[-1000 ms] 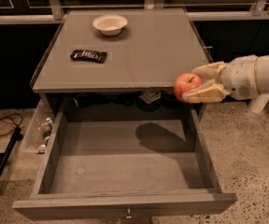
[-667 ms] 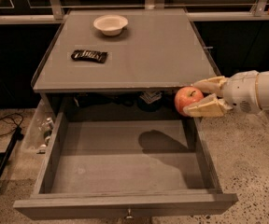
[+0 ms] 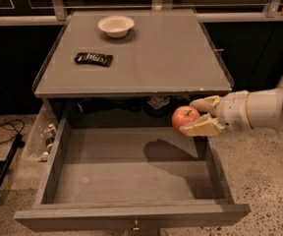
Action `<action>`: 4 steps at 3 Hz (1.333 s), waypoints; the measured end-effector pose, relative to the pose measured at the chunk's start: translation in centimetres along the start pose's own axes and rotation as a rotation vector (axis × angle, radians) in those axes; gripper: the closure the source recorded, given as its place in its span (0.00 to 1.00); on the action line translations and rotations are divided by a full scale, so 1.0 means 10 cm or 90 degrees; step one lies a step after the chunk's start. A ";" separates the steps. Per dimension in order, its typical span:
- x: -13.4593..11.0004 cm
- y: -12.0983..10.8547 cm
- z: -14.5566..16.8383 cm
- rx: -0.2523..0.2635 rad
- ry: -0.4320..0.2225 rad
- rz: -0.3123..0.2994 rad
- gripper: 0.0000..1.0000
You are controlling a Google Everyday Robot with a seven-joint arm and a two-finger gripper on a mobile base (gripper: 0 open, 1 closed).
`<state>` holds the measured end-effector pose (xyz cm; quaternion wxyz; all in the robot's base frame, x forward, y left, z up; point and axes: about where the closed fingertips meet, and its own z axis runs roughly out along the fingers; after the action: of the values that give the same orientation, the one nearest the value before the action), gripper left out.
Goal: Place apple into top drawer
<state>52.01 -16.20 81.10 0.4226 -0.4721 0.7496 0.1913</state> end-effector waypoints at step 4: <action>0.87 0.43 1.46 0.002 -0.054 -0.035 1.00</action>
Offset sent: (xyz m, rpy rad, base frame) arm 0.0048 0.0745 -0.1349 0.0542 -0.0383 0.0649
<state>53.19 -8.83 65.23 0.4598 -0.4833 0.7181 0.1982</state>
